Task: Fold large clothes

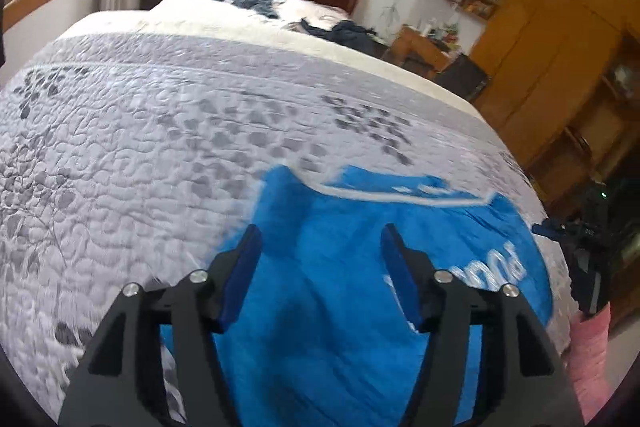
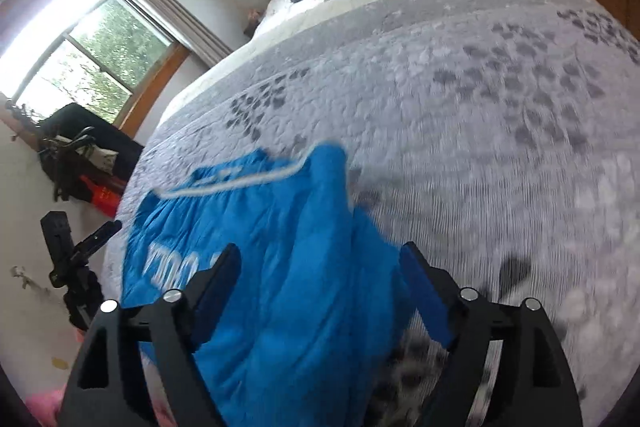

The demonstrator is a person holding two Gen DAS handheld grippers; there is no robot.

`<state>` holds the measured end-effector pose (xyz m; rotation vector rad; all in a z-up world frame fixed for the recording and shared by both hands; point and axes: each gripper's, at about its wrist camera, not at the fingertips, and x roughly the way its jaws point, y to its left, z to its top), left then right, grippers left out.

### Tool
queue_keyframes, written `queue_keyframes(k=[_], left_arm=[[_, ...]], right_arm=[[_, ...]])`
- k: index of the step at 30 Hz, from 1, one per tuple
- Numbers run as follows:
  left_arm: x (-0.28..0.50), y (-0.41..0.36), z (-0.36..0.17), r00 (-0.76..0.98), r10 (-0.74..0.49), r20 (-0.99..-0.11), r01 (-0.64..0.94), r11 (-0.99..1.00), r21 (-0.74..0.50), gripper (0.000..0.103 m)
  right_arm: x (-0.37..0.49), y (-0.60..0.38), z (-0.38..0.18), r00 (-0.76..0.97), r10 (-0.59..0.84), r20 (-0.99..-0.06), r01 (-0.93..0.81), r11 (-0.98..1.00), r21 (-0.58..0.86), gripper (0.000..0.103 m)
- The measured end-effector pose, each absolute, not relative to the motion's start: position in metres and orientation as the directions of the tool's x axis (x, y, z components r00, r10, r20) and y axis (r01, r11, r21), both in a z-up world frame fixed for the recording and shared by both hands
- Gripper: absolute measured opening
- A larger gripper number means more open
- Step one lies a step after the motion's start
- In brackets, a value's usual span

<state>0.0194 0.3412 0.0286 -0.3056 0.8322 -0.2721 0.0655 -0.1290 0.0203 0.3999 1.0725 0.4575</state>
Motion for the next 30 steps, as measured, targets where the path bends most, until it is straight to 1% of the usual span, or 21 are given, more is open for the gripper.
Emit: queue_keyframes(k=[4,6,9,14,19,22,23,24,25,27,30], left_arm=[[0.000,0.313,0.027,0.620,-0.389,-0.682,0.185,0.917,-0.355,0.068],[-0.007,0.301,0.021,0.599,-0.405,-0.691,0.211,0.912,-0.352,0.068],[-0.014,0.290,0.010,0.573,-0.420,-0.704,0.231,0.907,-0.353,0.069],[-0.015,0.281,-0.008,0.561,-0.400,-0.725,0.230,0.916,-0.328,0.069],[-0.013,0.277,-0.017,0.573,-0.383,-0.724,0.235,0.924,-0.302,0.070],[-0.015,0.274,-0.019,0.586,-0.365,-0.724,0.240,0.931,-0.275,0.071],[-0.015,0.273,-0.020,0.588,-0.360,-0.724,0.241,0.933,-0.268,0.071],[-0.016,0.272,-0.020,0.591,-0.355,-0.724,0.241,0.935,-0.261,0.071],[-0.016,0.271,-0.020,0.593,-0.353,-0.724,0.241,0.935,-0.259,0.071],[-0.016,0.272,-0.020,0.592,-0.353,-0.725,0.241,0.935,-0.259,0.071],[-0.015,0.272,-0.020,0.590,-0.357,-0.725,0.239,0.934,-0.265,0.072]], right_arm=[[0.034,-0.128,0.011,0.378,0.567,-0.732,-0.162,0.819,0.550,0.086],[0.021,-0.128,0.005,0.377,0.578,-0.724,-0.154,0.809,0.567,0.089],[0.006,-0.132,-0.008,0.364,0.606,-0.707,-0.132,0.786,0.604,0.089],[-0.005,-0.131,-0.033,0.339,0.648,-0.682,-0.110,0.747,0.655,0.089],[-0.006,-0.124,-0.049,0.324,0.677,-0.660,-0.112,0.721,0.684,0.088],[-0.002,-0.119,-0.052,0.322,0.700,-0.637,-0.125,0.699,0.704,0.075],[-0.001,-0.117,-0.052,0.319,0.707,-0.631,-0.129,0.692,0.710,0.066],[0.000,-0.115,-0.053,0.314,0.720,-0.618,-0.132,0.678,0.723,0.060],[0.000,-0.114,-0.054,0.315,0.724,-0.614,-0.130,0.673,0.728,0.058],[-0.003,-0.116,-0.051,0.325,0.729,-0.603,-0.144,0.668,0.730,0.047],[-0.007,-0.117,-0.045,0.348,0.724,-0.595,-0.159,0.671,0.724,0.042]])
